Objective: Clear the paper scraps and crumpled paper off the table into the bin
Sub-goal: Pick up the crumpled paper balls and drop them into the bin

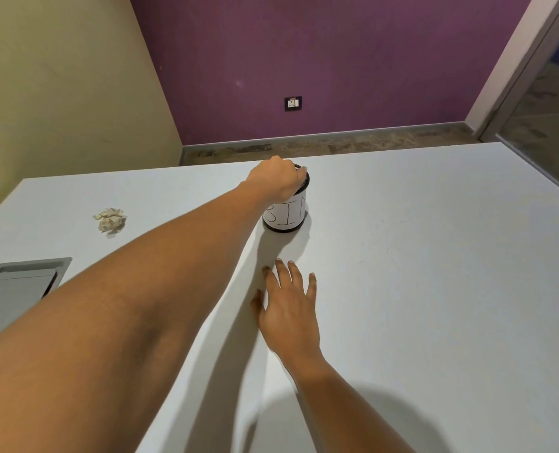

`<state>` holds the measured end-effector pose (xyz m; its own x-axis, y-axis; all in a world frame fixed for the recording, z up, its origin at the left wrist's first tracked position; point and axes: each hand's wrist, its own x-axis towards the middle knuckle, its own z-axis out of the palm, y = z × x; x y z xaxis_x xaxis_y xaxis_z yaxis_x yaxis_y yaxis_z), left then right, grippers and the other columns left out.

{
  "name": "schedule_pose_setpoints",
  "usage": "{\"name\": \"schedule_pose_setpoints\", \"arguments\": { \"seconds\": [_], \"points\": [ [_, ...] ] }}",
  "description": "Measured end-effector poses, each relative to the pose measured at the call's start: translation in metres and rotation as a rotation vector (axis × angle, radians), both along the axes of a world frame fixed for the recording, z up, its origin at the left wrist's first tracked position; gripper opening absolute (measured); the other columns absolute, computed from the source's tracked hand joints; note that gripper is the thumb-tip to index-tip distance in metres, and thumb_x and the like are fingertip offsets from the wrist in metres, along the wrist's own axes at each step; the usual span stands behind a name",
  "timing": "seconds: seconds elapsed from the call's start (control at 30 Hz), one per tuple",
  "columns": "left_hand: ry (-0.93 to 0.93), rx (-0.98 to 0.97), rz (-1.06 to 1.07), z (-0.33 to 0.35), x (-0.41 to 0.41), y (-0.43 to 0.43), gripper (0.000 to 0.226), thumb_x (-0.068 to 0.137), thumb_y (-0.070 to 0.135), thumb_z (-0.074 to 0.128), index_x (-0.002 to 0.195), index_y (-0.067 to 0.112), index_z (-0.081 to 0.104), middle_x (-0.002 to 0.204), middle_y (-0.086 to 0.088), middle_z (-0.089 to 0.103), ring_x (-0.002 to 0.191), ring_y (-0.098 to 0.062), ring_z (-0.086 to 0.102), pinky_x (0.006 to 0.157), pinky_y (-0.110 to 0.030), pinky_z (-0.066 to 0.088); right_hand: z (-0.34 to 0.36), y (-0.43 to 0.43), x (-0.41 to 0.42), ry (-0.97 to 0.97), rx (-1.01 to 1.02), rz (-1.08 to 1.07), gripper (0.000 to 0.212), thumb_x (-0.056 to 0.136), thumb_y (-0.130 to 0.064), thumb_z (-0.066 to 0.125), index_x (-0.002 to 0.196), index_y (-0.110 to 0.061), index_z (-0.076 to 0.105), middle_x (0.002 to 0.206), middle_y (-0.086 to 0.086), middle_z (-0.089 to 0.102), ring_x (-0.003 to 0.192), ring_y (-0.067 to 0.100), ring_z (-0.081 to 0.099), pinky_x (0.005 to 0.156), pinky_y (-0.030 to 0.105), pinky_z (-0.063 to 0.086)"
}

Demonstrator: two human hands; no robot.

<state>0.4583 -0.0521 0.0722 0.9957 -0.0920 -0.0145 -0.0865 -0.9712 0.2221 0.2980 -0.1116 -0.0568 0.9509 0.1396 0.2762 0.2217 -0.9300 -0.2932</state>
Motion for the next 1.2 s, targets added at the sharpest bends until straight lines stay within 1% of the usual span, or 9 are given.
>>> {"name": "schedule_pose_setpoints", "arguments": {
  "seconds": [0.07, 0.2, 0.3, 0.4, 0.5, 0.6, 0.83, 0.97, 1.2],
  "points": [
    [0.044, 0.016, 0.001, 0.001, 0.001, -0.003, 0.040, 0.099, 0.027, 0.023, 0.125, 0.013, 0.049, 0.068, -0.009, 0.043, 0.078, -0.032, 0.044, 0.063, -0.035, 0.035, -0.001, 0.000, 0.000, 0.005, -0.009, 0.004, 0.040, 0.085, -0.030, 0.051, 0.121, -0.015, 0.056, 0.132, 0.006, 0.057, 0.127, 0.025, 0.049, 0.104, 0.054, 0.036],
    [0.025, 0.114, -0.004, 0.000, -0.004, -0.006, 0.051, 0.098, 0.035, 0.019, 0.113, 0.008, 0.059, 0.075, -0.009, 0.042, 0.077, -0.028, 0.041, 0.063, -0.032, 0.032, -0.001, -0.001, 0.000, 0.019, 0.001, 0.004, 0.039, 0.085, -0.030, 0.050, 0.121, -0.015, 0.055, 0.133, 0.006, 0.056, 0.128, 0.025, 0.048, 0.104, 0.054, 0.036],
    [-0.106, 0.051, -0.008, 0.001, -0.008, -0.004, 0.046, 0.097, 0.029, 0.023, 0.084, 0.004, 0.059, 0.059, -0.008, 0.035, 0.069, -0.030, 0.041, 0.048, -0.028, 0.023, 0.000, 0.000, 0.000, 0.026, 0.014, -0.002, 0.039, 0.085, -0.030, 0.051, 0.121, -0.016, 0.056, 0.133, 0.005, 0.056, 0.128, 0.024, 0.048, 0.105, 0.054, 0.035],
    [-0.315, -0.102, 0.021, 0.004, -0.016, 0.003, 0.048, 0.097, 0.029, 0.028, 0.062, 0.004, 0.050, 0.064, -0.014, 0.055, 0.073, -0.036, 0.053, 0.058, -0.032, 0.037, 0.000, 0.001, -0.001, 0.059, 0.050, 0.010, 0.040, 0.087, -0.031, 0.048, 0.125, -0.018, 0.053, 0.137, 0.005, 0.052, 0.130, 0.024, 0.044, 0.108, 0.054, 0.030],
    [-0.516, -0.270, 0.176, 0.002, -0.028, 0.027, 0.045, 0.095, 0.031, 0.033, 0.083, 0.007, 0.068, 0.087, -0.014, 0.069, 0.085, -0.034, 0.061, 0.068, -0.035, 0.043, 0.001, 0.001, -0.002, 0.034, 0.022, -0.009, 0.039, 0.085, -0.031, 0.054, 0.122, -0.017, 0.058, 0.132, 0.006, 0.058, 0.126, 0.024, 0.051, 0.104, 0.054, 0.036],
    [-0.539, -0.296, 0.338, -0.010, -0.042, 0.070, 0.035, 0.094, 0.030, 0.036, 0.101, 0.016, 0.067, 0.108, -0.011, 0.068, 0.099, -0.032, 0.059, 0.078, -0.035, 0.042, 0.002, 0.001, -0.003, 0.001, 0.013, -0.026, 0.038, 0.082, -0.030, 0.060, 0.117, -0.016, 0.061, 0.127, 0.006, 0.062, 0.121, 0.025, 0.055, 0.100, 0.055, 0.040],
    [-0.168, -0.087, 0.559, -0.050, -0.067, 0.182, 0.046, 0.088, 0.015, 0.050, 0.132, 0.006, 0.044, 0.141, -0.020, 0.042, 0.131, -0.038, 0.036, 0.105, -0.050, 0.034, -0.001, -0.001, -0.002, 0.116, 0.033, 0.045, 0.044, 0.093, -0.033, 0.037, 0.135, -0.019, 0.042, 0.148, 0.004, 0.039, 0.140, 0.022, 0.029, 0.115, 0.051, 0.016],
    [-0.059, -0.044, 0.625, -0.065, -0.075, 0.225, 0.051, 0.089, 0.016, 0.050, 0.138, 0.009, 0.036, 0.149, -0.020, 0.026, 0.140, -0.035, 0.019, 0.110, -0.052, 0.029, 0.000, -0.001, -0.002, 0.125, 0.030, 0.047, 0.045, 0.094, -0.034, 0.035, 0.136, -0.020, 0.040, 0.149, 0.003, 0.037, 0.141, 0.020, 0.027, 0.115, 0.050, 0.014],
    [0.076, 0.041, 0.551, -0.073, -0.066, 0.263, 0.048, 0.094, 0.016, 0.042, 0.140, 0.006, 0.031, 0.152, -0.018, 0.025, 0.142, -0.034, 0.012, 0.114, -0.046, 0.022, 0.002, -0.001, -0.002, 0.138, 0.034, 0.047, 0.044, 0.094, -0.033, 0.037, 0.136, -0.019, 0.041, 0.148, 0.004, 0.038, 0.140, 0.021, 0.028, 0.115, 0.050, 0.015]
  ]
}}
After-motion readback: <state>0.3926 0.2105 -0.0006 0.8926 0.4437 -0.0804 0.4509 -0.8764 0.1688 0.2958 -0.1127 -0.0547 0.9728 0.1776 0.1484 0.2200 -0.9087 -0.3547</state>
